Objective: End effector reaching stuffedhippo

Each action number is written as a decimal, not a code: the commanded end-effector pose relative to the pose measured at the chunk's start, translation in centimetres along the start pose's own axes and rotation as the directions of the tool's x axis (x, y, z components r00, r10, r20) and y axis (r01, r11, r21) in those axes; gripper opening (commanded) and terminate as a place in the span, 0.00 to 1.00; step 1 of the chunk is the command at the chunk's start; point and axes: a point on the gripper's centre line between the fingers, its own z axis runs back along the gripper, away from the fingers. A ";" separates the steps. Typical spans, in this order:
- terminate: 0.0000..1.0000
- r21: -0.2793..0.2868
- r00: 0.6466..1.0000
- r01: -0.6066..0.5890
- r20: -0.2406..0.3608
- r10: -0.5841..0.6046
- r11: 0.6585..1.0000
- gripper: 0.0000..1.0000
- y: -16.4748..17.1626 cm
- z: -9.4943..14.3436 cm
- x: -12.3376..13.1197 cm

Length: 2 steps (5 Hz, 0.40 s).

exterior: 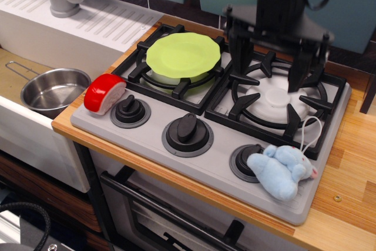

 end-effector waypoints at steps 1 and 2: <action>0.00 -0.007 0.997 -0.009 0.081 0.010 1.000 1.00 -2.0 0.3 -0.3; 0.00 -0.008 0.996 -0.012 0.090 0.013 1.000 1.00 -3.3 -0.5 -0.8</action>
